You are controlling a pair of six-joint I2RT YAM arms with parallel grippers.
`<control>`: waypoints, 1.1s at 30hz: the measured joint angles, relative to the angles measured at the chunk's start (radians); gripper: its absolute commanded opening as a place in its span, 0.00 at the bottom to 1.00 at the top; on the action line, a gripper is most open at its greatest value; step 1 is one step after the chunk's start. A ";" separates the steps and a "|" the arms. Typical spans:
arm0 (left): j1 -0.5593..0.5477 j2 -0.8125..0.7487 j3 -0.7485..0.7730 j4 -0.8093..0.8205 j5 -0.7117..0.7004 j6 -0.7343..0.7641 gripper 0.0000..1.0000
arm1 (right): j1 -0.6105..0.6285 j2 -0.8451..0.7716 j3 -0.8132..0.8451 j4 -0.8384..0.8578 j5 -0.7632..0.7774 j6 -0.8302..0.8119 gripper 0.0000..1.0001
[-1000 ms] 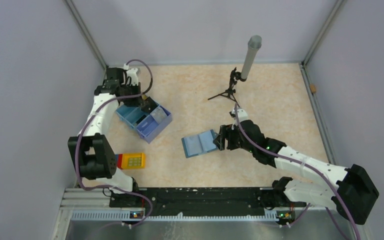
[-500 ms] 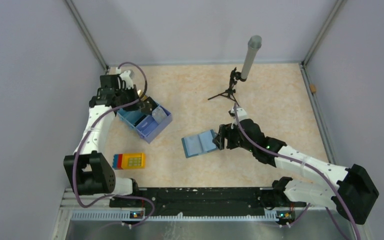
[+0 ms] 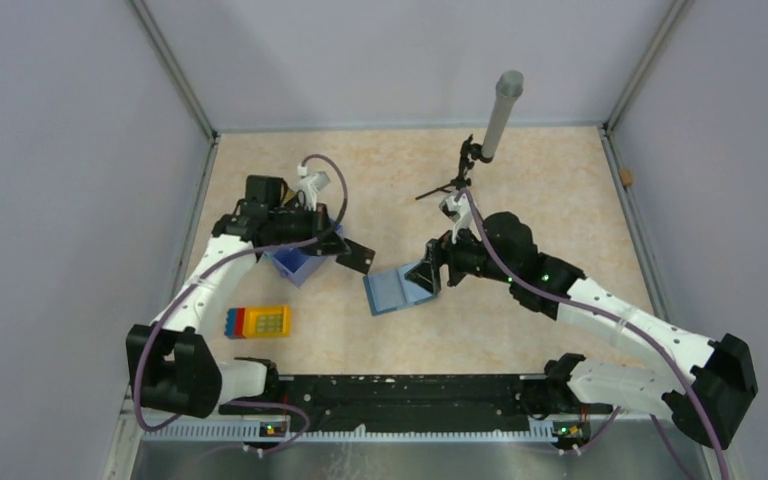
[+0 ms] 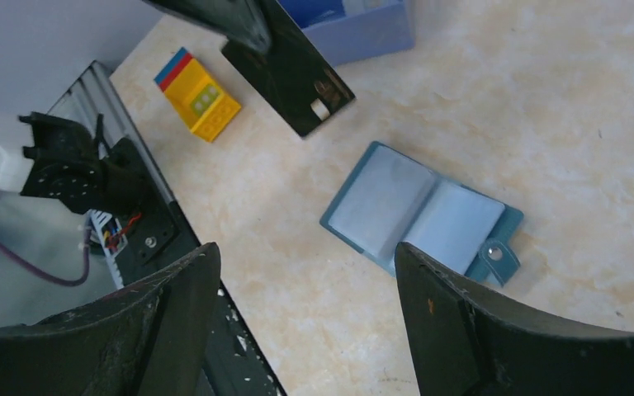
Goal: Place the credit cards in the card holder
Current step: Insert the credit card into the card holder.
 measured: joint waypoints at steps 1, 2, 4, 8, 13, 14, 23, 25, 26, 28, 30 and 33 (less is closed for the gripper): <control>-0.036 0.000 -0.005 0.003 0.024 0.000 0.00 | 0.000 0.000 0.013 -0.003 -0.030 -0.009 0.76; -0.076 -0.001 -0.008 0.007 0.053 0.000 0.00 | 0.000 0.001 0.020 -0.003 -0.049 -0.015 0.76; -0.147 -0.002 -0.012 0.015 0.102 0.001 0.00 | 0.000 0.008 0.039 -0.010 -0.093 -0.025 0.76; -0.266 -0.005 -0.025 0.050 0.204 -0.001 0.00 | 0.000 0.028 0.050 -0.024 -0.158 -0.042 0.75; -0.337 -0.010 -0.057 0.089 0.289 -0.010 0.00 | -0.005 0.068 0.050 -0.044 -0.261 -0.050 0.59; -0.345 -0.010 -0.060 0.092 0.297 -0.010 0.00 | -0.006 0.076 0.050 -0.043 -0.280 -0.050 0.56; -0.378 -0.010 -0.065 0.115 0.333 -0.015 0.00 | -0.006 0.109 0.050 0.037 -0.470 0.002 0.31; -0.378 -0.011 -0.065 0.115 0.340 -0.019 0.00 | -0.010 0.125 0.049 0.051 -0.497 0.013 0.31; -0.378 -0.011 -0.065 0.115 0.341 -0.020 0.00 | -0.011 0.132 0.048 0.056 -0.508 0.015 0.31; -0.378 -0.011 -0.065 0.116 0.341 -0.024 0.00 | -0.011 0.148 0.043 0.069 -0.529 0.020 0.28; -0.378 -0.011 -0.065 0.121 0.341 -0.026 0.00 | -0.011 0.166 0.038 0.076 -0.552 0.024 0.26; -0.378 -0.011 -0.066 0.126 0.342 -0.030 0.00 | -0.011 0.191 0.035 0.090 -0.581 0.035 0.24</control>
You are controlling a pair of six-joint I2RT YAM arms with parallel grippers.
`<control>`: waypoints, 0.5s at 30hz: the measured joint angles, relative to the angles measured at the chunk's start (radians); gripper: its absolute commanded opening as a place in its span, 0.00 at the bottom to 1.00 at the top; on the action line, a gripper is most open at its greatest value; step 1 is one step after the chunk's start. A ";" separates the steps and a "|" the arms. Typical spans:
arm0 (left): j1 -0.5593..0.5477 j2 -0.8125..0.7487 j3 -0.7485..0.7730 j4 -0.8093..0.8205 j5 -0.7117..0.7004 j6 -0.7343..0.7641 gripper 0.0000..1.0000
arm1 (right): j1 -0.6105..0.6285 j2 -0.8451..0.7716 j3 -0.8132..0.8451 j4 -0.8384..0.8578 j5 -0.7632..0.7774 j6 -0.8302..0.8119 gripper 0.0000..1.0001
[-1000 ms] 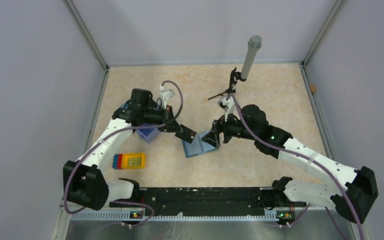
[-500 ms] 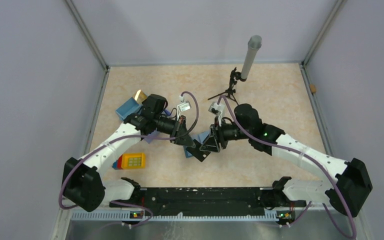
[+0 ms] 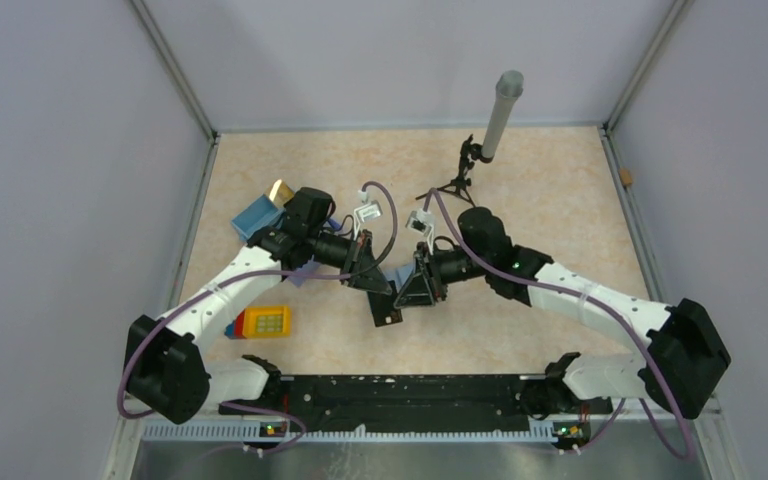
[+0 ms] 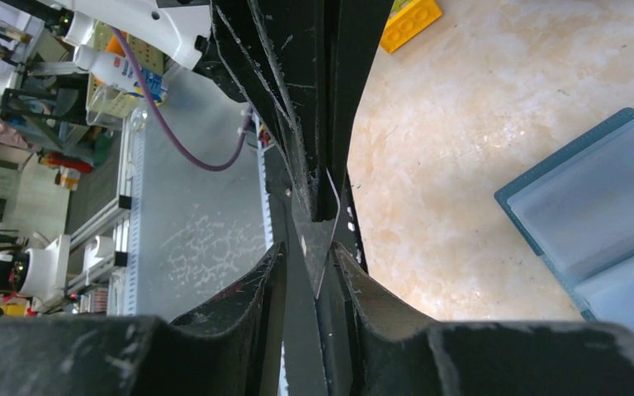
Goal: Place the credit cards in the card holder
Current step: Insert the credit card into the card holder.
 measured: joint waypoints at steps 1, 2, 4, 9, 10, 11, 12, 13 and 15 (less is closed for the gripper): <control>0.000 0.000 0.000 0.003 0.001 -0.001 0.00 | 0.000 0.004 -0.002 0.008 -0.007 0.004 0.24; 0.000 0.000 0.000 0.006 0.002 -0.001 0.00 | 0.000 0.005 -0.007 0.019 -0.012 0.008 0.23; 0.000 0.000 -0.001 0.010 0.003 -0.002 0.00 | 0.000 0.005 -0.017 0.036 -0.017 0.021 0.23; -0.001 -0.004 -0.005 0.022 0.006 -0.009 0.00 | 0.000 0.007 -0.052 0.108 -0.013 0.056 0.31; -0.001 -0.007 -0.007 0.027 0.008 -0.012 0.00 | 0.000 0.011 -0.057 0.121 -0.013 0.064 0.32; -0.001 -0.010 -0.009 0.032 0.011 -0.017 0.00 | 0.000 0.018 -0.060 0.134 -0.011 0.070 0.32; -0.001 -0.013 -0.011 0.039 0.013 -0.021 0.00 | 0.000 0.025 -0.064 0.154 -0.008 0.078 0.32; -0.001 -0.016 -0.011 0.044 0.014 -0.024 0.00 | 0.000 0.033 -0.066 0.165 -0.004 0.086 0.32; -0.001 -0.018 -0.013 0.051 0.013 -0.029 0.00 | 0.000 0.045 -0.074 0.193 0.003 0.101 0.31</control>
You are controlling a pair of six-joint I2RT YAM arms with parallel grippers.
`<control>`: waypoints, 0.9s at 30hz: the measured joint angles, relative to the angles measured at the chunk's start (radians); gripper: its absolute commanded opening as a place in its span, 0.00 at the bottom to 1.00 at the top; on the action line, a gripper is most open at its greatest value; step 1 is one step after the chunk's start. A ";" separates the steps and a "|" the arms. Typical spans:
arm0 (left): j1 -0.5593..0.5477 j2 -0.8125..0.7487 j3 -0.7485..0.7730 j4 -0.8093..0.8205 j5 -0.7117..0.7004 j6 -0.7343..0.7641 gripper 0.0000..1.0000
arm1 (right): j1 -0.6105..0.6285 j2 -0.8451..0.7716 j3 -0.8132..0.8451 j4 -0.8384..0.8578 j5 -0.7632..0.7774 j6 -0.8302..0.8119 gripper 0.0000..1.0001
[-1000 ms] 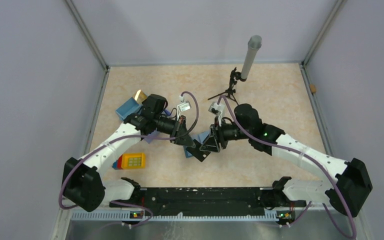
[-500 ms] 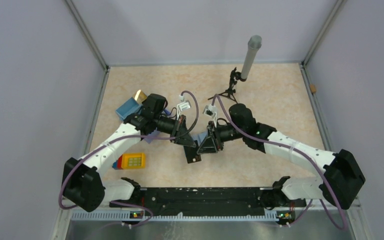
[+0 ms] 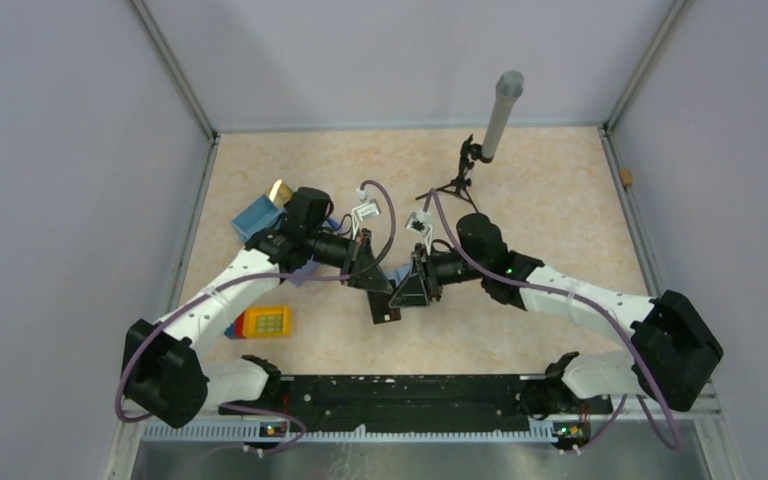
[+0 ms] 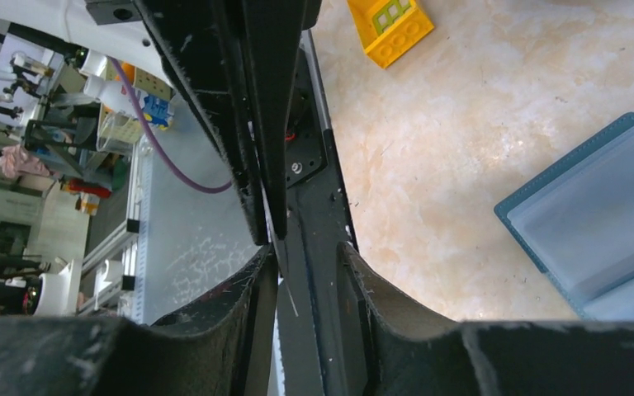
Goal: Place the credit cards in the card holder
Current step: Insert the credit card into the card holder.
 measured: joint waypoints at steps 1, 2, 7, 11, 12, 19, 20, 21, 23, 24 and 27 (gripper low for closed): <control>0.000 -0.002 0.000 0.002 -0.001 -0.001 0.00 | 0.000 0.005 -0.005 0.013 0.003 0.007 0.28; 0.000 -0.002 -0.001 0.004 -0.002 -0.002 0.00 | 0.000 0.009 -0.010 0.028 0.003 0.018 0.23; 0.000 -0.014 -0.020 0.059 -0.037 -0.044 0.00 | 0.000 0.011 -0.027 0.103 -0.006 0.065 0.00; -0.001 -0.041 -0.052 0.113 -0.090 -0.108 0.32 | 0.000 0.011 -0.047 0.143 0.011 0.094 0.00; -0.001 -0.046 -0.060 0.126 -0.111 -0.121 0.47 | 0.000 0.010 -0.050 0.139 0.024 0.096 0.00; -0.002 -0.101 -0.148 0.232 -0.376 -0.244 0.97 | -0.071 0.010 -0.050 -0.004 0.163 0.074 0.00; -0.002 -0.114 -0.167 0.246 -0.418 -0.265 0.97 | -0.100 0.011 -0.050 -0.027 0.177 0.068 0.00; -0.002 -0.132 -0.197 0.266 -0.484 -0.296 0.97 | -0.128 0.014 -0.049 -0.051 0.192 0.060 0.00; -0.002 -0.144 -0.238 0.293 -0.581 -0.350 0.96 | -0.168 0.034 -0.044 -0.092 0.216 0.045 0.00; -0.002 -0.145 -0.254 0.304 -0.621 -0.376 0.95 | -0.187 0.055 -0.037 -0.119 0.227 0.035 0.00; -0.002 -0.133 -0.306 0.331 -0.736 -0.457 0.93 | -0.219 0.127 -0.008 -0.161 0.236 0.017 0.00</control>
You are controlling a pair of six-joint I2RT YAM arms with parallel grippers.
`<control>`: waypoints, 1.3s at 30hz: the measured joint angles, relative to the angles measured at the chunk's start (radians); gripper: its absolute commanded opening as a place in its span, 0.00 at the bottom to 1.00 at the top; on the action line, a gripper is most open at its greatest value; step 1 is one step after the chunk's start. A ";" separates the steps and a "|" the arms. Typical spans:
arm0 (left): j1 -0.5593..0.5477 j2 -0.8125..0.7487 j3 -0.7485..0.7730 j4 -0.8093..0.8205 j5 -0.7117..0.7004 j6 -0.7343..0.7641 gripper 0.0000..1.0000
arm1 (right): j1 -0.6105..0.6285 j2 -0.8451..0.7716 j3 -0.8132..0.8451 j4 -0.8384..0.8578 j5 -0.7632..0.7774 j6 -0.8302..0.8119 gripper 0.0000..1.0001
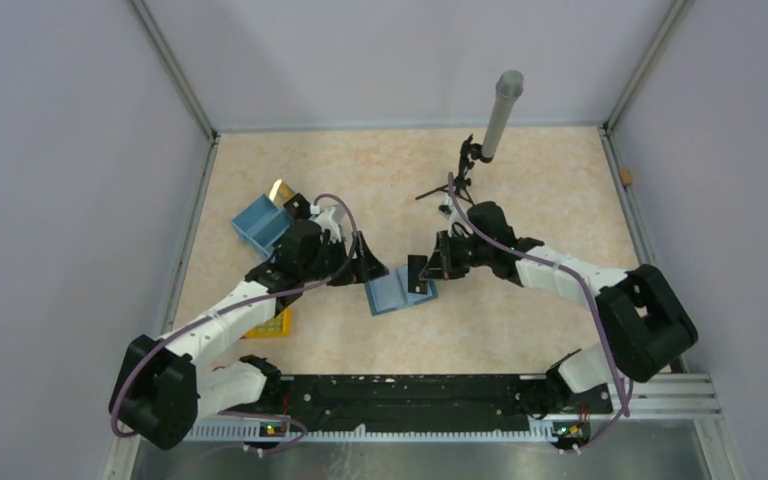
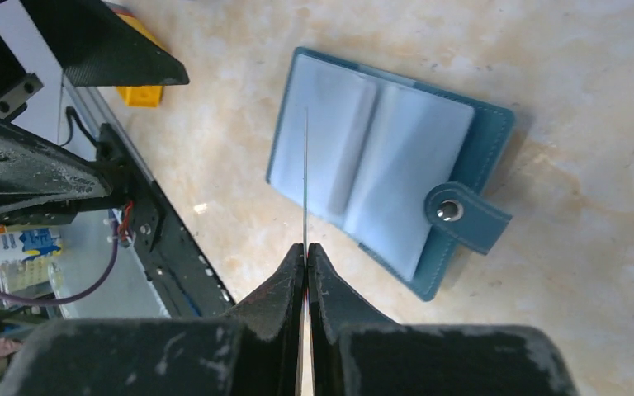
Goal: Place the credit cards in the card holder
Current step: Insert the credit card into the card holder.
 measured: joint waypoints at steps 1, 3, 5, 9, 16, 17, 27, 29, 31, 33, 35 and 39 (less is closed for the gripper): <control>0.000 0.010 -0.012 0.004 -0.024 -0.023 0.92 | -0.008 0.029 0.012 -0.008 -0.001 -0.006 0.00; -0.001 0.031 -0.039 0.022 -0.068 -0.066 0.92 | -0.015 0.084 0.032 -0.020 -0.005 -0.018 0.00; -0.001 0.045 -0.063 0.031 -0.099 -0.093 0.90 | -0.018 0.131 0.047 -0.025 -0.014 -0.026 0.00; -0.001 0.077 -0.093 0.042 -0.135 -0.126 0.83 | -0.018 0.185 0.060 -0.014 -0.047 -0.031 0.00; -0.001 0.154 -0.106 0.091 -0.148 -0.145 0.70 | -0.019 0.227 0.064 0.032 -0.097 -0.027 0.00; -0.001 0.163 -0.108 0.095 -0.149 -0.146 0.69 | -0.019 0.235 0.064 0.041 -0.101 -0.027 0.00; -0.002 0.225 -0.110 0.131 -0.157 -0.146 0.59 | -0.019 0.285 0.064 0.078 -0.120 -0.016 0.00; -0.002 0.233 -0.110 0.131 -0.158 -0.146 0.58 | -0.019 0.286 0.064 0.081 -0.120 -0.014 0.00; -0.002 0.243 -0.111 0.133 -0.160 -0.145 0.57 | -0.020 0.292 0.064 0.089 -0.120 -0.008 0.00; -0.002 0.252 -0.114 0.135 -0.161 -0.146 0.56 | -0.024 0.303 0.064 0.097 -0.119 0.000 0.00; -0.002 0.257 -0.116 0.145 -0.161 -0.145 0.55 | -0.027 0.317 0.064 0.101 -0.119 0.010 0.00; -0.003 0.266 -0.116 0.157 -0.161 -0.145 0.51 | -0.031 0.346 0.064 0.111 -0.123 0.033 0.00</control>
